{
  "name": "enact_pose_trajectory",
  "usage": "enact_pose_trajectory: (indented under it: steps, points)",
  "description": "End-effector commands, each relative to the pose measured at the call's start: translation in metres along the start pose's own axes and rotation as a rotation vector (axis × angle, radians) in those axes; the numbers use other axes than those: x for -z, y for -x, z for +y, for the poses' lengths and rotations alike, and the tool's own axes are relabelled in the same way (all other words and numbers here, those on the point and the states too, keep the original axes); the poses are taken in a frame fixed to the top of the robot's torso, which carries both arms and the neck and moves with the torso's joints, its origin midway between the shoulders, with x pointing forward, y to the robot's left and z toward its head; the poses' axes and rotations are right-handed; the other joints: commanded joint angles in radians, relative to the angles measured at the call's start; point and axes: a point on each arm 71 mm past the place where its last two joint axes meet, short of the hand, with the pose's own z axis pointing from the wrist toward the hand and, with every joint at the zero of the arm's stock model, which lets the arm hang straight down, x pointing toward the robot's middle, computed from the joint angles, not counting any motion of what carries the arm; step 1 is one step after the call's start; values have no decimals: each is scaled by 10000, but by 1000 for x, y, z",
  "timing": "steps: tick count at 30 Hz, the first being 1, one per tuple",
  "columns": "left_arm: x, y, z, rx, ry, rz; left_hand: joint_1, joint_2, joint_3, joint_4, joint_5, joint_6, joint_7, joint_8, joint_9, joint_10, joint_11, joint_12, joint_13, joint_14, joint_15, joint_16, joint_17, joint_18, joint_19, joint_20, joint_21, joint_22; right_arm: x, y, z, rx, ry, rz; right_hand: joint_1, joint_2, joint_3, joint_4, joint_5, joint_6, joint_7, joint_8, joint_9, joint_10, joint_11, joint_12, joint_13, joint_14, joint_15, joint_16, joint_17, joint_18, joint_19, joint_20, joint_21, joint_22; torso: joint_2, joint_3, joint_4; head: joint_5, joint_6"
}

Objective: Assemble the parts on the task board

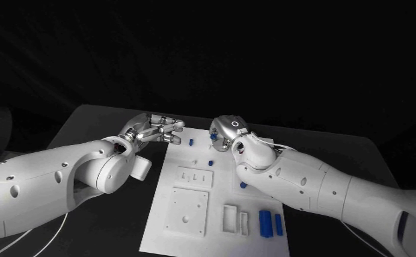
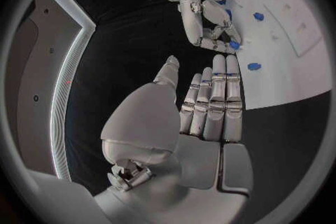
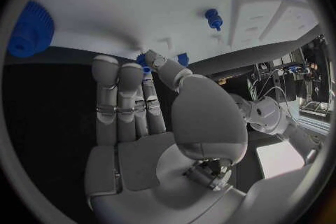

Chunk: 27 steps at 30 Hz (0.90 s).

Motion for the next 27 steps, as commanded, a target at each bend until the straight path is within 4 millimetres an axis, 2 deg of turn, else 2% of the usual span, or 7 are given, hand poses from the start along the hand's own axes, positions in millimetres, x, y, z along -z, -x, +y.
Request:
enact_pose_trajectory:
  steps: [1,15,18,23,24,26,27]
  points:
    - [-1,-3,-2,8,-94,186,-73,34,22,-32,-19,-47,43,38,13,-77,7,14,15,-32,-1,58,13,-81,-63,21,17,-9,0,-5,-1,208,63,485,45,-8,-136,7,-97,-63,23,69,151,188,-213,27,24,41,-30,-46,-11,33,169,-42,-73,10,10,-10,6,16,-6]
    - [-2,-3,-2,3,-77,197,-73,34,22,-32,-19,-47,43,38,13,-77,7,14,15,-32,-1,58,13,-81,-63,21,17,-9,0,-8,0,148,114,717,-28,-102,-420,179,-449,-161,24,63,96,48,-194,23,13,57,6,-80,-24,12,229,-10,-314,35,20,-18,-5,56,-62]
    - [-2,-3,-2,2,-69,199,-73,30,21,-29,-21,-49,44,37,13,-88,10,14,15,-33,0,59,13,-80,-67,22,29,-19,0,-8,-2,69,40,635,-205,-358,-565,323,-516,-506,91,27,-10,-333,-64,0,-18,60,81,-103,-36,13,235,33,-474,-31,18,-24,-16,61,-63]
    - [-2,-2,-2,0,-66,199,-70,27,22,-27,-20,-52,45,36,13,-101,14,14,15,-34,2,60,13,-79,-72,23,40,-29,0,-6,-4,-135,-18,423,-196,-930,-808,381,-520,-1272,345,55,-266,-1961,380,20,-32,44,368,-250,-137,204,197,256,-1113,-405,26,-21,-21,66,-47]
    - [-2,-2,-2,2,-68,205,-25,46,48,-49,91,-58,45,37,13,-110,14,14,15,-42,1,55,10,-78,-75,23,41,-33,0,-6,-4,-170,-17,403,-94,-1033,-1052,409,-507,-1347,377,54,-284,-2377,485,24,-32,53,432,-272,-162,285,219,319,-1220,-476,27,-19,-20,66,-44]
    - [-2,-2,-2,4,-75,215,132,136,152,-135,808,-60,43,36,10,-112,7,11,12,-50,-14,44,2,-71,-76,3,52,-29,1,-6,-5,-222,-3,381,0,-1105,-1325,476,-523,-1552,340,46,-310,-2555,523,17,-34,57,459,-284,-182,363,247,367,-1284,-521,24,-17,-20,71,-46]
    - [-2,-2,-2,6,-79,222,152,146,177,-153,907,-63,44,35,9,-119,5,10,12,-48,-18,43,0,-71,-83,1,58,-26,1,-5,-5,-249,8,376,99,-1124,-1551,565,-524,-1656,287,58,-307,-2691,552,26,-34,57,479,-292,-198,429,267,401,-1358,-571,20,-18,-17,73,-48]
